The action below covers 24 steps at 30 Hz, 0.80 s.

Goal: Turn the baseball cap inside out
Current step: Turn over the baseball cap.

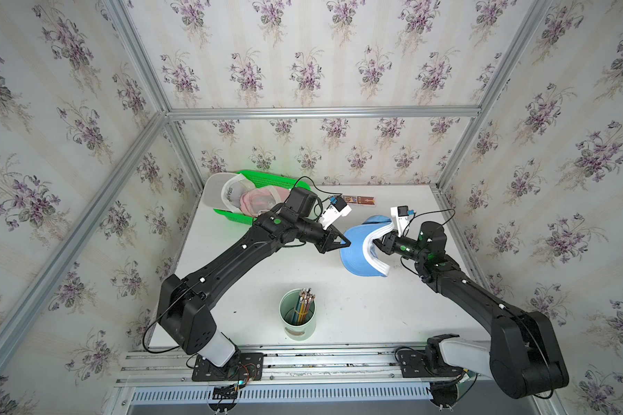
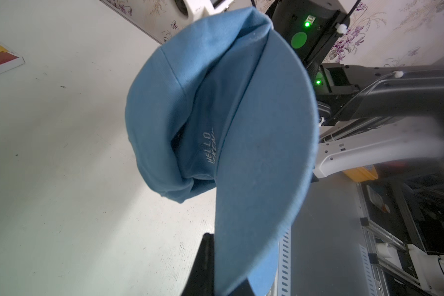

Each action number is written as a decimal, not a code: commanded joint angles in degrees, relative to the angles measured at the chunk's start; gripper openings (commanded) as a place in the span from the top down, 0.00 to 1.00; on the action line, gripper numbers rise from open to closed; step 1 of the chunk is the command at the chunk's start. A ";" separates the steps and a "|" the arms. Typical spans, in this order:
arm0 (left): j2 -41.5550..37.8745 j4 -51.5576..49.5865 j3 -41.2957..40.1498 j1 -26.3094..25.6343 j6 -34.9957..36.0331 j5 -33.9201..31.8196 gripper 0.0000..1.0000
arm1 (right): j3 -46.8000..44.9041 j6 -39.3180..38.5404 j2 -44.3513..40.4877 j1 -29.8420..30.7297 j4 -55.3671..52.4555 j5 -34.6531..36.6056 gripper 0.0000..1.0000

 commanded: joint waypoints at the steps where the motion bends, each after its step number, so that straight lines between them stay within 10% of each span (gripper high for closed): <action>1: 0.20 2.09 1.24 0.00 0.50 1.09 1.00 | -1.48 5.44 1.53 1.60 10.91 -5.96 0.80; 7: 2.37 -1.25 5.76 0.34 -4.80 -9.20 1.00 | -4.15 10.86 1.73 5.45 16.98 -7.05 0.73; 13: 2.54 -9.90 9.11 0.28 -8.84 -25.78 1.00 | 5.06 -8.05 -6.21 0.73 -23.46 22.45 0.48; 24: 11.51 -12.94 18.13 0.52 -30.06 -33.76 1.00 | 3.87 -23.66 -17.36 16.77 -23.74 42.25 0.17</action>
